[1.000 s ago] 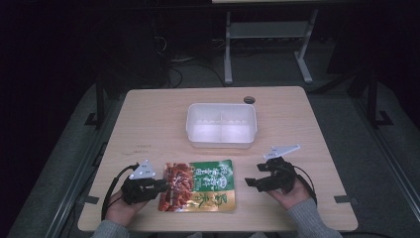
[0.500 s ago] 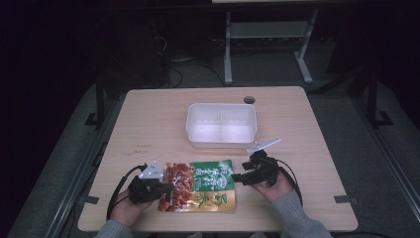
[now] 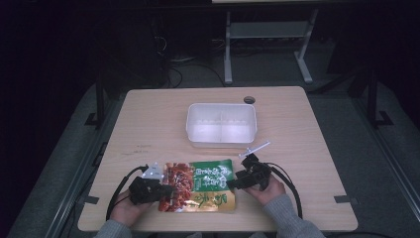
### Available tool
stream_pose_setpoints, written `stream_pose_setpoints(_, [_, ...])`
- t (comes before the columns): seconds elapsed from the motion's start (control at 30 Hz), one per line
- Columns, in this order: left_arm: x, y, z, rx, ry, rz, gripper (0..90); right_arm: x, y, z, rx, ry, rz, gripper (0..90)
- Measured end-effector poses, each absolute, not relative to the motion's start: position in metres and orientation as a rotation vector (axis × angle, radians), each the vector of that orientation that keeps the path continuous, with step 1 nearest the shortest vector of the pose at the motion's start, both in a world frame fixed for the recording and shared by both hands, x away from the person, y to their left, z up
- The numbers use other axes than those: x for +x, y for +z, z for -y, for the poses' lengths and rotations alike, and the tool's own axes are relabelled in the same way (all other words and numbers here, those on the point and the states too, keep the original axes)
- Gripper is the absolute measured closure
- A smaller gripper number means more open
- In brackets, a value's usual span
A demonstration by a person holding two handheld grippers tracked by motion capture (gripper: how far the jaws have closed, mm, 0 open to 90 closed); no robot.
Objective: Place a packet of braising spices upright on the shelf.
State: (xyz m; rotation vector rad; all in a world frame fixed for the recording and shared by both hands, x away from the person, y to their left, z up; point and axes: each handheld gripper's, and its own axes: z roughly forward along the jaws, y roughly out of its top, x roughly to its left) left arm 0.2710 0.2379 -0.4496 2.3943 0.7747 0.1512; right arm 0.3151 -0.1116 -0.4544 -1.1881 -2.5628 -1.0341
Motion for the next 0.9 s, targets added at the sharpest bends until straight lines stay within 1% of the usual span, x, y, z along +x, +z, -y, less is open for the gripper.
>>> stream_pose_setpoints(0.17, [0.271, -0.45, -0.237, 2.401, 0.16, -0.769, 83.0, 0.313, -0.459, 0.108, -1.168, -1.037, 2.545, 45.9])
stream_pose_setpoints(0.47, [0.27, -0.45, -0.237, 2.398, 0.161, -0.769, 82.3, 0.311, -0.459, 0.102, -1.134, -1.061, 2.516, 49.1])
stream_pose_setpoints(0.67, [0.27, -0.45, -0.236, 2.397, 0.163, -0.767, 81.4, 0.31, -0.459, 0.09, -1.096, -1.087, 2.505, 53.2])
stream_pose_setpoints(0.73, [0.27, -0.45, -0.236, 2.398, 0.163, -0.765, 80.9, 0.31, -0.459, 0.086, -1.087, -1.089, 2.521, 55.9])
stream_pose_setpoints(0.9, [0.27, -0.45, -0.236, 2.397, 0.165, -0.763, 79.3, 0.31, -0.46, 0.084, -1.107, -1.094, 2.532, 67.6])
